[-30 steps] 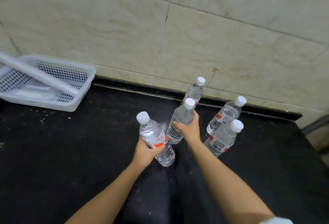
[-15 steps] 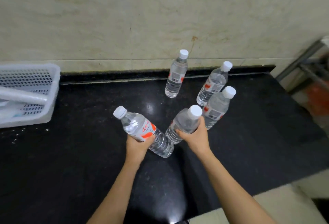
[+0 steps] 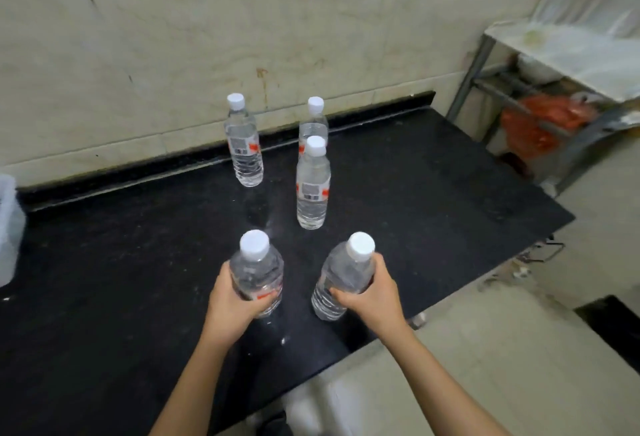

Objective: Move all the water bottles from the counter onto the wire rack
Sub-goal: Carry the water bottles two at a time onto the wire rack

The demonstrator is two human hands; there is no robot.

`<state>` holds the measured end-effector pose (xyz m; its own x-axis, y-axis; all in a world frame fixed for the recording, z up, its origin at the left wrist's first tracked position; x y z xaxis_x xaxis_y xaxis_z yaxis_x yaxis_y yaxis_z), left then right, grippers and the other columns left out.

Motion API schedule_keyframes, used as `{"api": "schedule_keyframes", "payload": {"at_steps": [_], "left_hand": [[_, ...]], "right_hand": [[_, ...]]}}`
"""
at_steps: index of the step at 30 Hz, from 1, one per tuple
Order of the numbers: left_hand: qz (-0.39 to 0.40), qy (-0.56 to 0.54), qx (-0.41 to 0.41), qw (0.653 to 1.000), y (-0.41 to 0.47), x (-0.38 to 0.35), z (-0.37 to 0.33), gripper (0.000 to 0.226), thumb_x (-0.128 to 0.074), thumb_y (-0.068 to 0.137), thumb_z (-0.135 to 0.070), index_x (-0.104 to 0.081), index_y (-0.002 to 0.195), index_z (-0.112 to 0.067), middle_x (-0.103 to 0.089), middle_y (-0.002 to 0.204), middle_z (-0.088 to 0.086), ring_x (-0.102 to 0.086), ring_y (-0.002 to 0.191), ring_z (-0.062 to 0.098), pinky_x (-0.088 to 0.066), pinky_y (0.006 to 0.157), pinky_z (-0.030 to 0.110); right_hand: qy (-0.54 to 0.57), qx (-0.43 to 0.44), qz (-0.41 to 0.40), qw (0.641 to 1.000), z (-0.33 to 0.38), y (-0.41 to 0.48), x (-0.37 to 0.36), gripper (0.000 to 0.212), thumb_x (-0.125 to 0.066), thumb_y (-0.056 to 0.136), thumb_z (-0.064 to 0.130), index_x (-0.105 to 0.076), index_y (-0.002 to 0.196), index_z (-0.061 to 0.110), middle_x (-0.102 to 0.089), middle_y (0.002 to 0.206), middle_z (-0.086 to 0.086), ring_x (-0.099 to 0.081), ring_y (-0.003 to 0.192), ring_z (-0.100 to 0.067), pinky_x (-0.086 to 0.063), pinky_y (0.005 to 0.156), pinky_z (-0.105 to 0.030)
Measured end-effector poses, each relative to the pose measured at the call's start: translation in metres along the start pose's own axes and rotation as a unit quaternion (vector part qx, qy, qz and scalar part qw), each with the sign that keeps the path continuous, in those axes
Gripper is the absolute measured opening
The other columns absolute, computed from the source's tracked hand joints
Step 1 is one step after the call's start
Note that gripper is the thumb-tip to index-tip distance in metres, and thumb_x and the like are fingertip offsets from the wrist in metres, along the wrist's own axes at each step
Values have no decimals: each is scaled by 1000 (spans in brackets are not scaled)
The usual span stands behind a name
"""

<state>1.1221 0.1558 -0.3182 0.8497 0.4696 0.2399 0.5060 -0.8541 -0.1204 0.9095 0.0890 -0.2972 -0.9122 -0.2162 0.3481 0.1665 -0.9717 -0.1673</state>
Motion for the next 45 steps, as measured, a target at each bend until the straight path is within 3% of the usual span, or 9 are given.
{"api": "schedule_keyframes", "payload": {"at_steps": [4,8,11,13,16,24,33,39,45], "left_hand": [[-40,-18,-9,999,-36,-31,-9,64,-77,61,8,-52,118,-5,-64,105,11,-62,100,27,-48,86,34],[-15,-9,-39,999,-74,-102,-43,66,-73,62,14,-48,120,-5,-58,100,7,-55,90,17,-48,70,10],[59,-25,-45,997,-93,-161,-53,72,-84,52,-2,-50,113,-16,-63,96,-2,-59,85,10,-49,82,28],[107,-20,-41,993,-104,-196,-56,75,-82,37,-24,-53,106,-18,-64,94,-7,-62,81,2,-51,75,18],[153,-14,-42,987,-114,-249,-72,81,-79,32,-30,-54,107,-13,-66,93,-5,-63,81,7,-51,66,8],[225,-11,-63,972,-102,-347,-112,82,-78,34,-36,-56,110,-14,-68,102,2,-65,91,13,-49,75,23],[258,-94,-81,958,-36,-525,-177,64,-79,38,-24,-55,98,-28,-65,97,-6,-62,86,9,-48,82,34],[358,-115,-83,923,-12,-633,-224,72,-79,35,-32,-57,104,-23,-68,104,-3,-65,94,13,-51,83,31],[356,-95,-82,926,14,-683,-242,62,-84,47,-5,-55,98,-26,-66,98,-6,-64,92,12,-49,86,34]], "right_hand": [[44,-14,-80,996,-35,-21,88,62,-84,54,15,-47,103,23,-59,92,11,-59,93,-18,-47,78,-29],[15,-32,-141,989,-65,-38,178,58,-83,59,15,-46,103,23,-59,96,5,-58,94,-19,-41,76,-27],[-37,-44,-178,982,-84,-50,234,60,-83,56,30,-46,104,26,-62,103,1,-60,98,-24,-47,81,-33],[-48,-54,-193,978,-92,-61,264,59,-83,58,28,-44,103,29,-60,99,4,-60,100,-24,-45,81,-32],[-61,-54,-212,974,-97,-72,304,60,-82,60,25,-45,107,29,-58,99,6,-60,101,-24,-43,78,-30],[-45,-62,-288,955,-110,-49,391,61,-82,59,23,-47,110,25,-64,109,-2,-60,103,-26,-45,81,-33],[-67,-55,-299,950,-107,33,530,66,-82,61,22,-46,117,24,-56,102,8,-55,98,-13,-43,80,-27],[-78,-70,-365,925,-114,74,618,62,-83,57,24,-41,101,32,-57,97,8,-59,102,-23,-48,90,-45],[-38,-56,-348,935,-121,123,661,57,-82,60,14,-48,106,22,-58,91,15,-59,95,-17,-46,79,-30]]}}
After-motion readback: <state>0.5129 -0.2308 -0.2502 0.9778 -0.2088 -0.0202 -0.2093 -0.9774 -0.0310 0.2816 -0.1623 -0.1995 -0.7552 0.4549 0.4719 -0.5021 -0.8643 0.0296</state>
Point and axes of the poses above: each hand's wrist, its own y-axis towards the middle knuckle, its own x-axis out of the back of the hand, z = x × y, the point moved 3 cm from there along y, towards the middle knuckle
